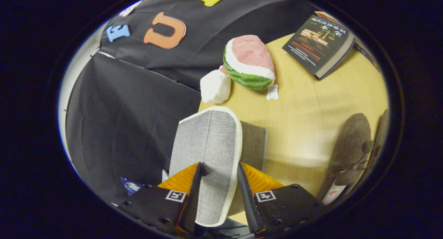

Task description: Open the storage box then place both shoes into the box .Put the left shoe in first, then the right shoe, with the right side of both shoes facing outward in a uniform manner.

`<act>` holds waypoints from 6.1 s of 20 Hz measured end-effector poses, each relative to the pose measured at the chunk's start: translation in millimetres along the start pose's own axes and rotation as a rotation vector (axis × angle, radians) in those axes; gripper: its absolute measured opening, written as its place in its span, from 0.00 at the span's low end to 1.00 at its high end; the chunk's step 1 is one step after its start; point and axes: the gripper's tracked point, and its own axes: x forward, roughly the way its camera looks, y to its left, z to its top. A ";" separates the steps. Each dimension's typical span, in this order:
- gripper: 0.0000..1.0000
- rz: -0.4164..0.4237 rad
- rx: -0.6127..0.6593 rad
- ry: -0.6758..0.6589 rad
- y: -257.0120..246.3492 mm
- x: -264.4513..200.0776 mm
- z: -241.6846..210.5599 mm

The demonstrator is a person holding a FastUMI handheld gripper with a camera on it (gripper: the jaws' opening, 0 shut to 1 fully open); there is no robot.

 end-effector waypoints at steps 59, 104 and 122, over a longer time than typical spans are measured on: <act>0.95 -0.074 -0.220 -0.113 119.4 -92.3 35.1; 0.01 -0.618 0.053 -0.001 -111.0 -175.0 -13.9; 0.01 -0.435 -0.022 0.073 90.2 27.2 -51.3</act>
